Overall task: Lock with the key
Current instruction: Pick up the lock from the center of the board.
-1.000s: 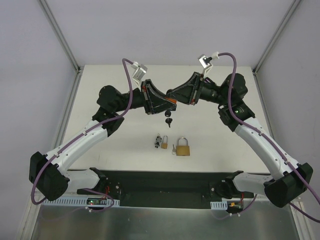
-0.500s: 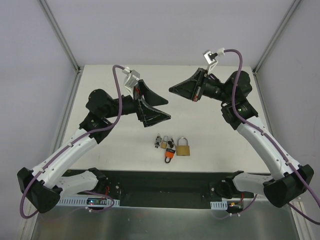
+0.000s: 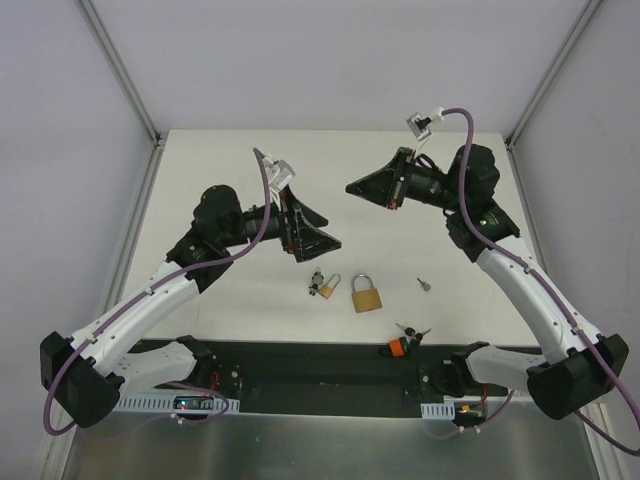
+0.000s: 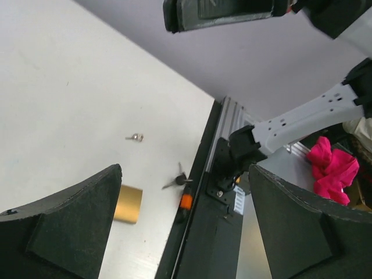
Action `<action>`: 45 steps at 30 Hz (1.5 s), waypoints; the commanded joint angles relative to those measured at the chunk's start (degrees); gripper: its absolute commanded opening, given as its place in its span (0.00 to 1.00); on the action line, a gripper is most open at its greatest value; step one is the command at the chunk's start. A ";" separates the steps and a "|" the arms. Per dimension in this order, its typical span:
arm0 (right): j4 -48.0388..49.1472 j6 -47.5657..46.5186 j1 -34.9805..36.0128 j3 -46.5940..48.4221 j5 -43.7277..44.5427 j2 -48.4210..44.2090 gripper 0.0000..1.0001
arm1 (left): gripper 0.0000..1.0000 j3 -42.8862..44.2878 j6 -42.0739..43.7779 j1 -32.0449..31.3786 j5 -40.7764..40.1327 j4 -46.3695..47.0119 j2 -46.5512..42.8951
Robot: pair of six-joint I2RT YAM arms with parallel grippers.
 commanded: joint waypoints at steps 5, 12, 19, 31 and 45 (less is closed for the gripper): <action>-16.81 -9.22 -4.87 -5.94 6.04 -4.48 0.07 | 0.87 -4.77 2.17 0.21 -1.80 -2.13 0.94; -30.62 -17.14 -4.96 -8.23 12.64 -7.38 0.15 | 0.89 -8.47 1.99 0.30 -2.68 -2.66 -0.82; -42.22 -20.92 -4.79 -11.83 18.18 -10.45 0.29 | 0.89 -10.75 1.20 -0.23 -3.91 -3.10 -2.14; -61.47 -19.35 5.84 -14.73 34.78 -9.14 0.57 | 0.89 -12.69 0.06 -12.00 -15.41 -6.69 1.20; -72.74 -6.69 23.24 -19.92 52.46 -2.39 0.79 | 0.91 -13.39 -2.84 -19.21 -23.86 -8.28 2.79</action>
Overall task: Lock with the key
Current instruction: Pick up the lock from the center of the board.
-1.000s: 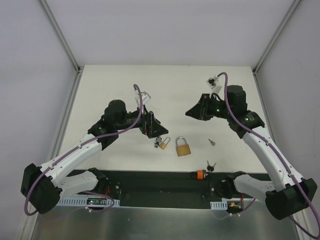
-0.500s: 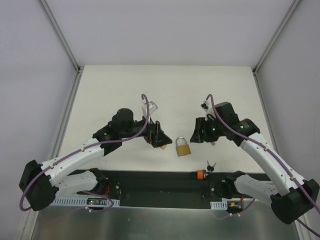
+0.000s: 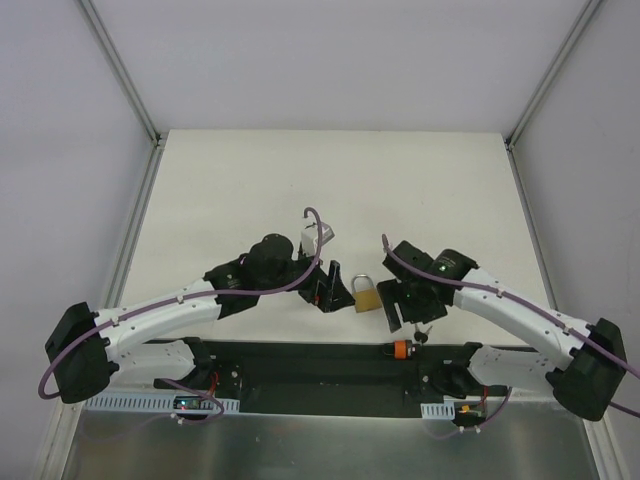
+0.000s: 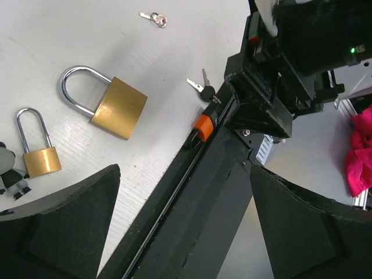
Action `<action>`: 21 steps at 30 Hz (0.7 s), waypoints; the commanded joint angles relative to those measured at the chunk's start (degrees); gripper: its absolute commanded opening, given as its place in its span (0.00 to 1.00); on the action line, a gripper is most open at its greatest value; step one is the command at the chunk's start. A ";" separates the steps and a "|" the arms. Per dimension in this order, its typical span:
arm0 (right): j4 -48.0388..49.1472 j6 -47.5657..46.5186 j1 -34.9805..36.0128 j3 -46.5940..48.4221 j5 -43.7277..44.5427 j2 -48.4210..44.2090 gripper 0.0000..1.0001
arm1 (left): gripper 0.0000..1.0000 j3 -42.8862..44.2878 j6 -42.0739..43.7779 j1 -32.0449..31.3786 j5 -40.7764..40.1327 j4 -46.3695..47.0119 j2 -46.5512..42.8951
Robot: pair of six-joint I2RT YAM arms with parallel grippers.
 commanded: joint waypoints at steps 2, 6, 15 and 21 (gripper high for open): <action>-2.27 7.52 5.62 -2.13 6.45 5.38 0.77 | 0.91 -0.94 -2.06 -1.00 -3.25 0.37 -1.94; 0.55 8.94 7.38 -3.63 6.81 9.08 0.72 | 0.92 -1.81 -2.93 -1.36 -4.13 0.37 -3.25; 11.19 10.08 7.47 -8.20 2.68 14.01 0.67 | 0.91 -3.57 -3.90 -1.71 -5.01 0.37 -4.58; 12.78 10.69 7.56 -10.31 2.14 16.03 0.61 | 0.91 -3.40 -4.08 -1.62 -4.84 0.37 -3.35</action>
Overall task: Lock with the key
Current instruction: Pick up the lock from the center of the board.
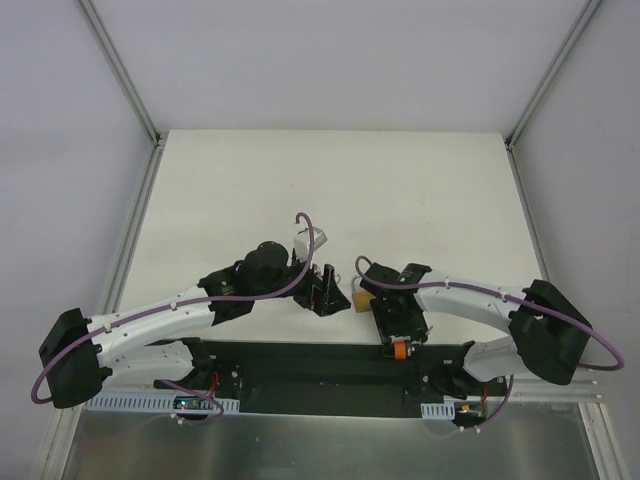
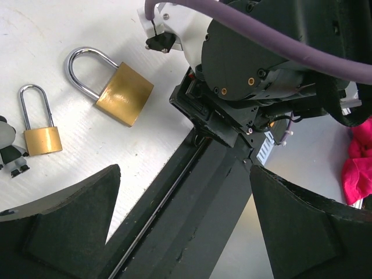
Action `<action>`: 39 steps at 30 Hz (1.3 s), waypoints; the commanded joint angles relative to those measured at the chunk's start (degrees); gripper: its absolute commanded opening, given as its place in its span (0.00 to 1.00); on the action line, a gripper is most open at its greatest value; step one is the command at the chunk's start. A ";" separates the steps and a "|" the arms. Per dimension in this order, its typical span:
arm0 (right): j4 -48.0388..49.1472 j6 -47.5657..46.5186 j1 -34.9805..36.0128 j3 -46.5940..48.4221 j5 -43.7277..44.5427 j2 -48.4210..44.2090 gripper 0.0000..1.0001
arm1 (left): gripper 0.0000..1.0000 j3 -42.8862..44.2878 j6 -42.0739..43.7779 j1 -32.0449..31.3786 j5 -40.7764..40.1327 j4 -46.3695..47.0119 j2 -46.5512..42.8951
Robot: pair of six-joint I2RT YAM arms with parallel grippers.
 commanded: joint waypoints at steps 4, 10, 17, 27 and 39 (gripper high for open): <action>0.14 2.26 0.52 -2.47 1.30 0.54 0.59 | 0.91 -0.08 -0.65 -0.46 -1.10 1.18 0.92; -0.83 2.53 0.96 -2.12 2.36 0.71 0.57 | 0.91 0.19 -0.47 -0.55 -1.10 1.18 1.54; -2.24 2.17 1.14 -2.12 0.08 0.19 0.53 | 0.91 0.01 -0.03 -0.55 -1.10 1.18 1.36; -2.23 3.84 2.01 -2.30 -0.72 0.62 0.61 | 0.91 -0.08 0.67 -0.55 -0.84 1.18 1.28; -4.08 4.90 3.16 -0.71 2.27 3.00 0.21 | 0.90 -0.69 1.11 -0.46 -1.27 1.18 -0.48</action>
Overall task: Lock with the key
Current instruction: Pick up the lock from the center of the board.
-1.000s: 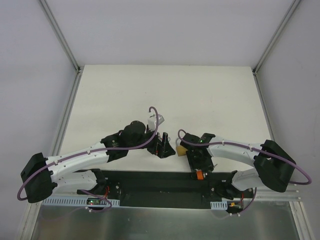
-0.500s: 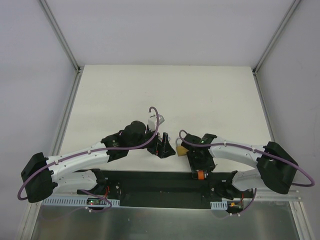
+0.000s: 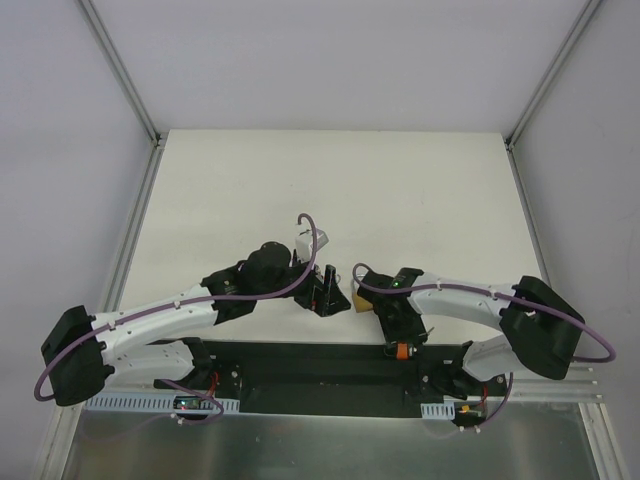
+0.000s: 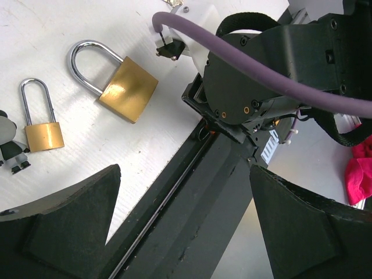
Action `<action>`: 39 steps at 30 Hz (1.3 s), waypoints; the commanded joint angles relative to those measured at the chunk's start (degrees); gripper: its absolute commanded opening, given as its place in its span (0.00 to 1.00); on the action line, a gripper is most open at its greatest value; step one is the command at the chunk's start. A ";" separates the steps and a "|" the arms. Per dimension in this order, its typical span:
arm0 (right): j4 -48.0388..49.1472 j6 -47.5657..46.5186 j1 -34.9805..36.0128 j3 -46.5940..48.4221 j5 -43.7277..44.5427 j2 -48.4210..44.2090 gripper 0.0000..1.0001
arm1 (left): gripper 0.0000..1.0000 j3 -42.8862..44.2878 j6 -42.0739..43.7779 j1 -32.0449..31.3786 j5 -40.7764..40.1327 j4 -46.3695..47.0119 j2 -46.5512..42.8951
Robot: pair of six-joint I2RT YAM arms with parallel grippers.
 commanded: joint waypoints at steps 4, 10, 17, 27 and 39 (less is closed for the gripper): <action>-2.51 1.73 0.47 1.95 1.42 -2.51 0.05 | 0.91 -0.63 1.66 -0.55 -1.28 1.25 -2.30; -4.97 1.38 0.38 6.79 1.60 -8.31 0.01 | 0.90 -0.71 2.01 -0.55 -1.63 1.25 -3.44; -5.42 0.06 -3.56 13.82 -0.42 -15.26 0.01 | 0.91 -0.54 2.71 -0.55 -3.12 1.25 -5.72; 9.50 1.89 -17.02 16.99 -14.28 -22.29 0.01 | 0.96 1.83 5.70 -0.46 -9.89 6.59 -10.30; 25.24 13.68 -22.91 14.45 -25.20 -25.99 0.01 | 0.85 8.51 5.44 4.81 -2.33 15.13 -2.39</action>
